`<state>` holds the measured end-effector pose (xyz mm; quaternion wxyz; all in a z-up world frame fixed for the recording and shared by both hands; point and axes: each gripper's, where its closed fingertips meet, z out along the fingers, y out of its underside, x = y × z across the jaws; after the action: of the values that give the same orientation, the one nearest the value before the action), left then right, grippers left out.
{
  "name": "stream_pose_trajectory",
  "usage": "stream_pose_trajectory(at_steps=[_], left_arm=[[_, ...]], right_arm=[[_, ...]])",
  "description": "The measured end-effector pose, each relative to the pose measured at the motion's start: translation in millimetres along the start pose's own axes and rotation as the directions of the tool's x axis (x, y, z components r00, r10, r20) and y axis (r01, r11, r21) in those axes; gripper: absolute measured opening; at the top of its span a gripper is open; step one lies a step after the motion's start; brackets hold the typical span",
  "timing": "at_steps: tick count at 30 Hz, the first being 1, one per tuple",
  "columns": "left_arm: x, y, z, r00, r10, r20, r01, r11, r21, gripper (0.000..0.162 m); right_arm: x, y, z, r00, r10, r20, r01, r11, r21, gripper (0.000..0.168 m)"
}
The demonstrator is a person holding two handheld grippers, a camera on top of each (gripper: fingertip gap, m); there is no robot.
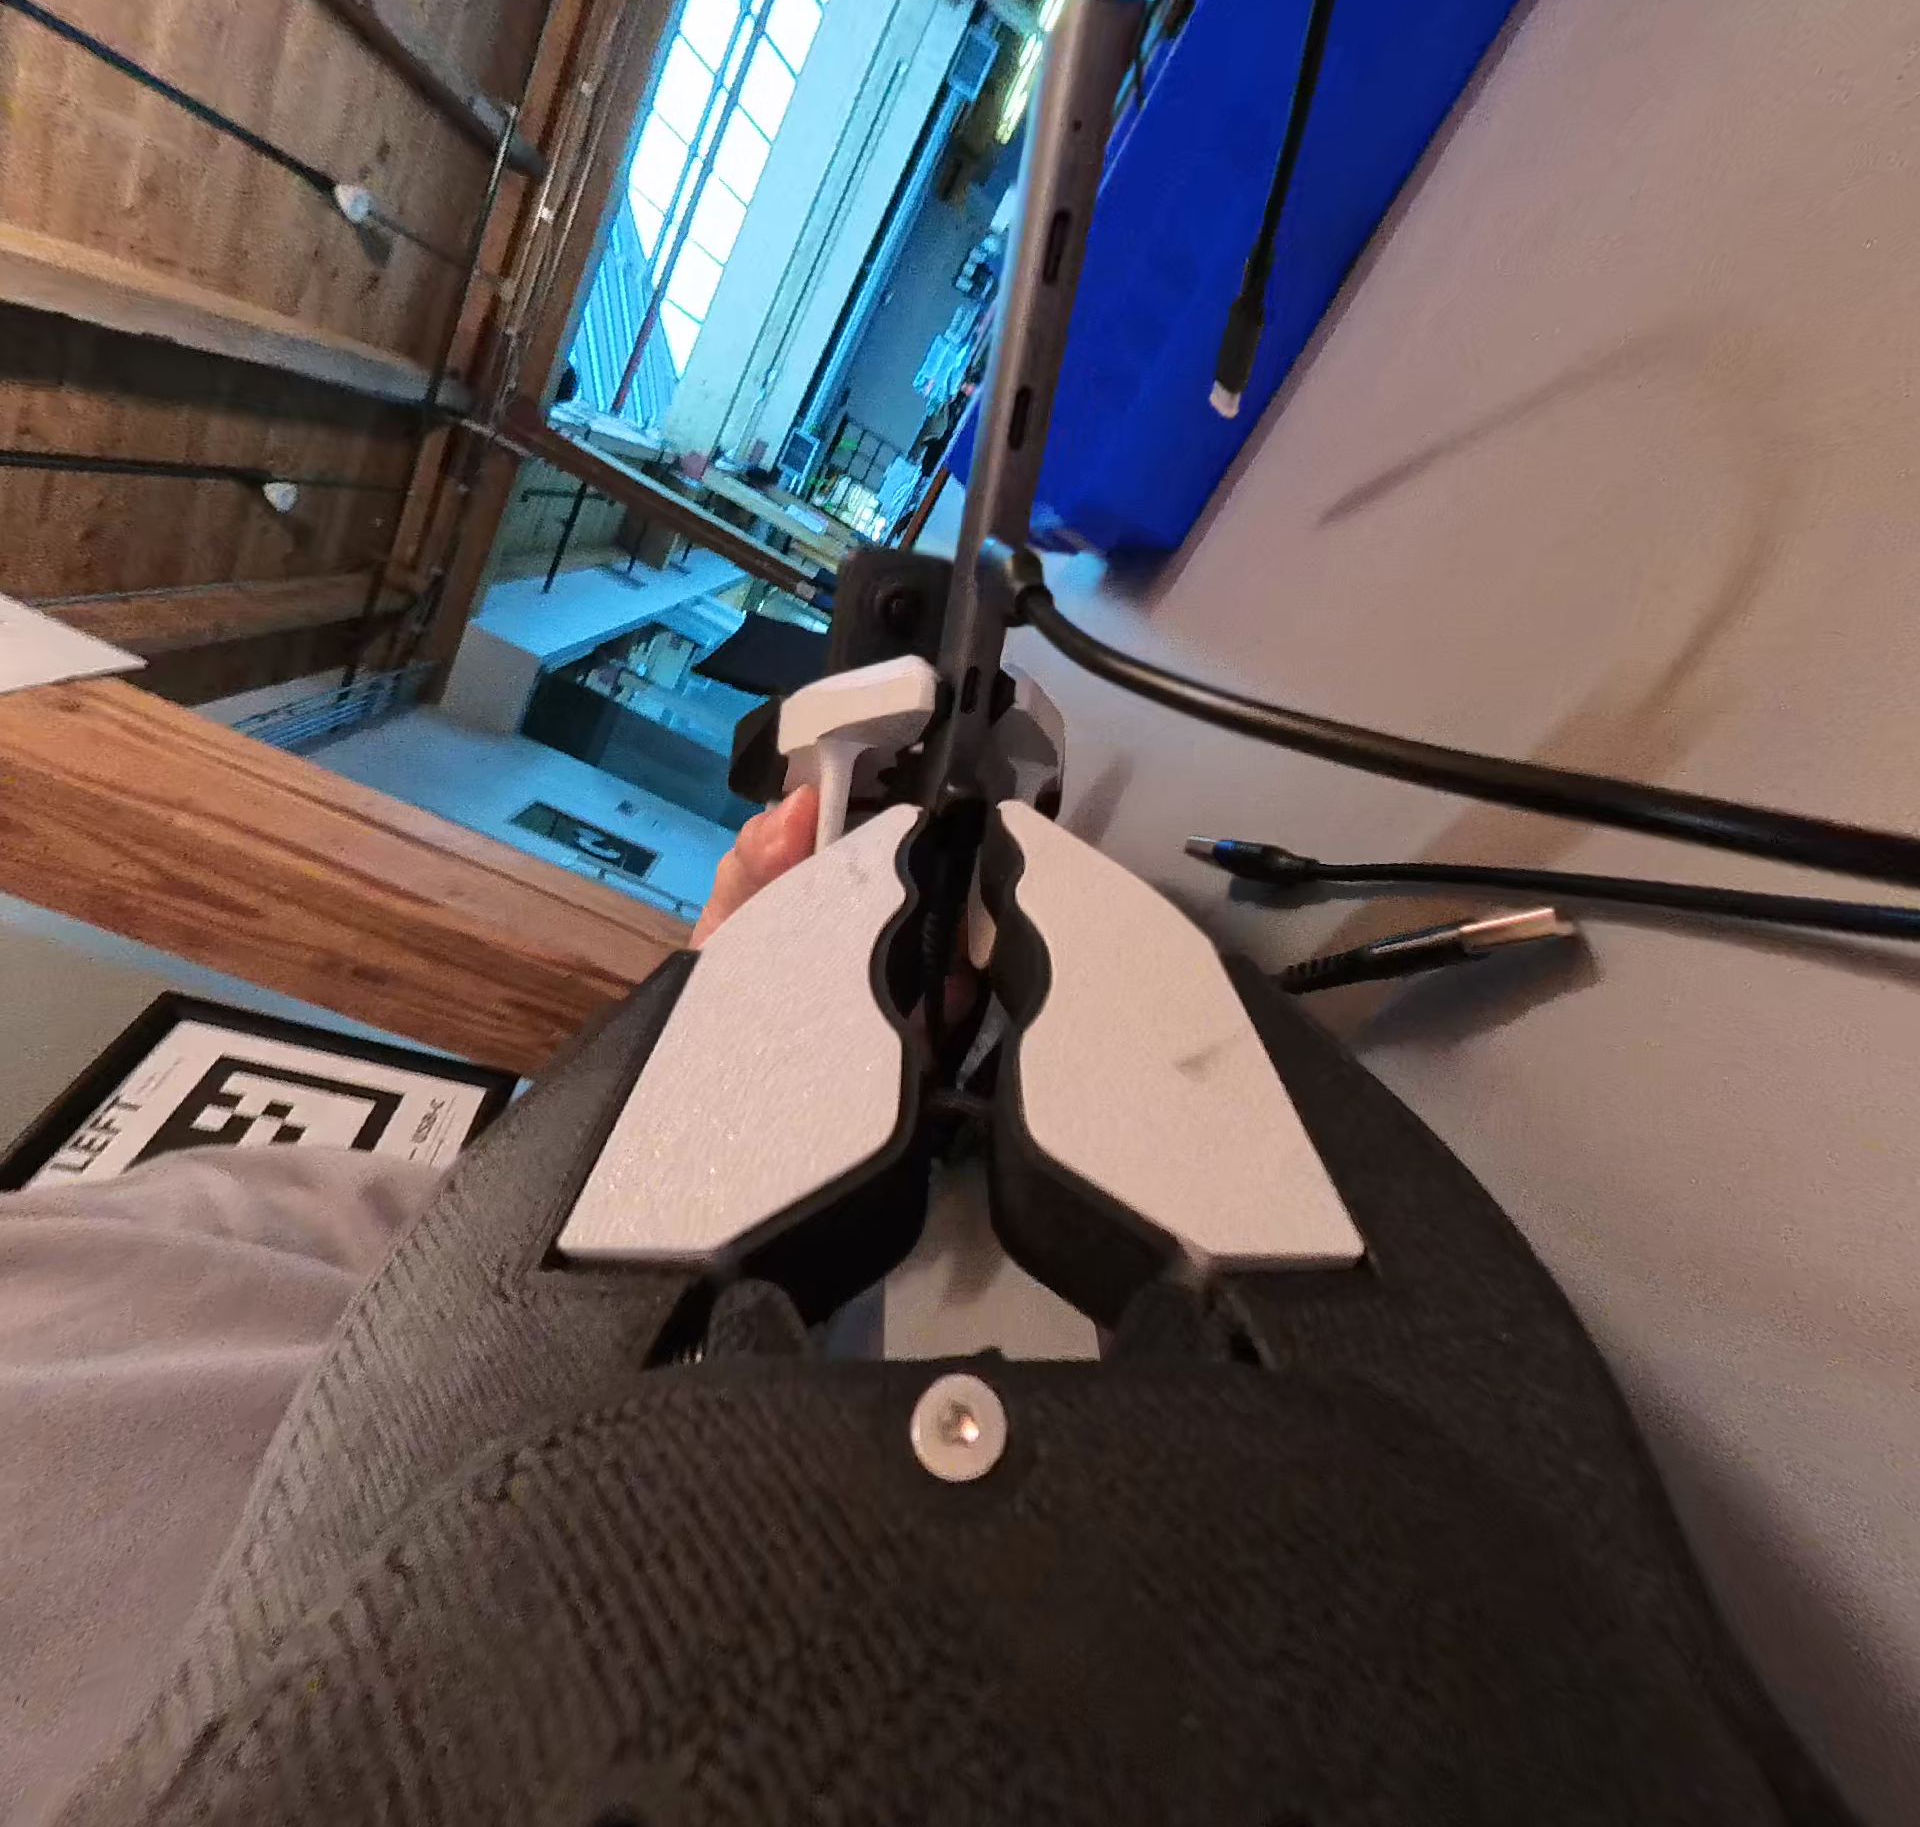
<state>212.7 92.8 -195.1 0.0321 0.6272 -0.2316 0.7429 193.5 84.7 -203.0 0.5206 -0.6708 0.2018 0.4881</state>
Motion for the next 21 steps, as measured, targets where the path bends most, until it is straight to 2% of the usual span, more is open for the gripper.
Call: stream_pose_trajectory(at_steps=[1, 4, 16, 18, 21], left_arm=[[1, 2, -2, 1.000, 0.025, 0.009, -0.025, 0.999, -0.025, 0.010], [2, 9, -8, 0.994, 0.100, 0.049, -0.097, 0.993, -0.071, 0.009], [30, 29, -12, 0.998, 0.038, -0.051, -0.045, 0.989, -0.139, 0.010], [33, 26, -13, 0.996, 0.077, -0.042, -0.081, 0.988, -0.132, 0.009], [38, 24, -16, 0.984, 0.174, -0.027, -0.176, 0.967, -0.183, 0.009]], right_arm=[[-1, 2, 0, 1.000, -0.009, 0.009, 0.009, 1.000, -0.021, 0.009], [-2, 9, -2, 0.999, -0.028, 0.021, 0.030, 0.995, -0.096, 0.009], [-30, 15, -17, 0.987, -0.154, -0.040, 0.141, 0.963, -0.229, 0.009], [-33, 13, -14, 0.985, -0.160, -0.060, 0.143, 0.965, -0.220, 0.009], [-37, 15, -10, 0.959, -0.265, -0.099, 0.228, 0.931, -0.284, 0.009]])
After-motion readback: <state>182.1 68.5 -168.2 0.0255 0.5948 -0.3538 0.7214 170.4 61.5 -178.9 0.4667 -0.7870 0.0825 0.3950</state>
